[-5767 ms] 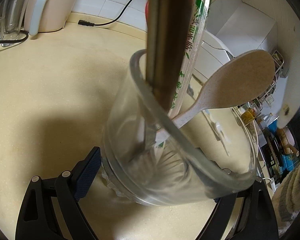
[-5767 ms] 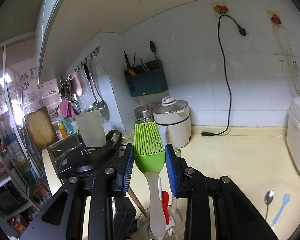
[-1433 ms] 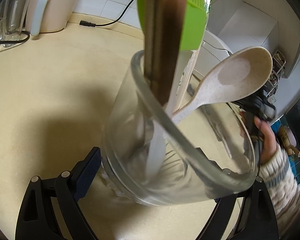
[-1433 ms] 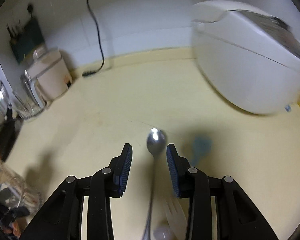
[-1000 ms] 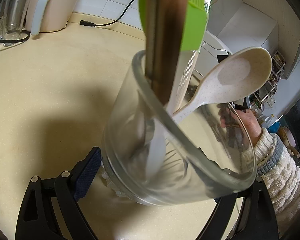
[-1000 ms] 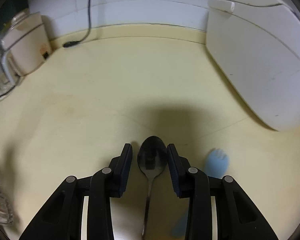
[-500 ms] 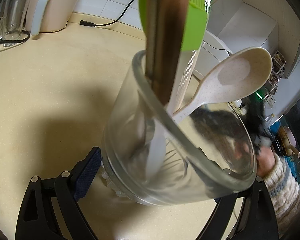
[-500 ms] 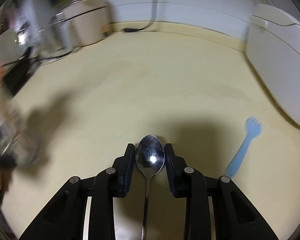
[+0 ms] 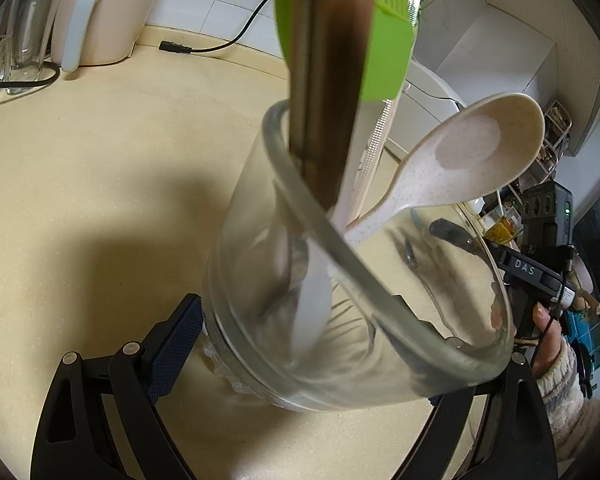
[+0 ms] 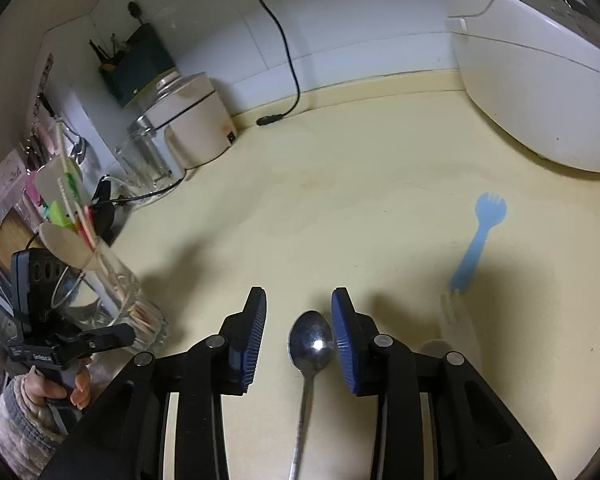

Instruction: Organize utensils

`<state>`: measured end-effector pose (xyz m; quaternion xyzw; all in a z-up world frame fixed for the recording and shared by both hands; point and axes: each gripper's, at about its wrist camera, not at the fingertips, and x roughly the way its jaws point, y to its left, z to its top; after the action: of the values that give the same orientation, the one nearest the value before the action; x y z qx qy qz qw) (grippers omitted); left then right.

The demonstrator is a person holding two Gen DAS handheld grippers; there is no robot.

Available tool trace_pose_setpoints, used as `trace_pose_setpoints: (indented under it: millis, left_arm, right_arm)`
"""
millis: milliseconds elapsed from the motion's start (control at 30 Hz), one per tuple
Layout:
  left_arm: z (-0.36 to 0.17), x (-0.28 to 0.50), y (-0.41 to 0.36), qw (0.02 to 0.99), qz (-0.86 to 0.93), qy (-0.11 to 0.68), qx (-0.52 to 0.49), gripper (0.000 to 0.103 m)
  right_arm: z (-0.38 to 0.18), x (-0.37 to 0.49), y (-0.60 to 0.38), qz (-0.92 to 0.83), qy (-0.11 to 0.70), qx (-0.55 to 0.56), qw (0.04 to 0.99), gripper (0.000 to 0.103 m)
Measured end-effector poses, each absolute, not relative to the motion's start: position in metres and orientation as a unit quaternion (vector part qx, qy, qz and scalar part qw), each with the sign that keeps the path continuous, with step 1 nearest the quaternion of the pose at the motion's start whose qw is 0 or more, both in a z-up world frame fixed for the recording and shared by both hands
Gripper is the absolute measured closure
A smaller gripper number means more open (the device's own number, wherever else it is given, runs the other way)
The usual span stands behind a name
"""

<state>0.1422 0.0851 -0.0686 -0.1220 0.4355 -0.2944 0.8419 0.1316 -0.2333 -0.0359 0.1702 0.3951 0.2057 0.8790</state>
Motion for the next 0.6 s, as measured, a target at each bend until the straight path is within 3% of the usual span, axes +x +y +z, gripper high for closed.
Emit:
trace_pose_setpoints:
  millis: [367, 600]
  left_arm:
    - [-0.069, 0.143, 0.089, 0.840, -0.297, 0.435, -0.125, 0.011]
    - [-0.070, 0.145, 0.094, 0.837, -0.308, 0.437, -0.122, 0.010]
  right_arm:
    - [-0.019, 0.159, -0.230, 0.218, 0.409, 0.130, 0.877, 0.069]
    - [0.001, 0.181, -0.233, 0.189, 0.462, 0.109, 0.860, 0.069]
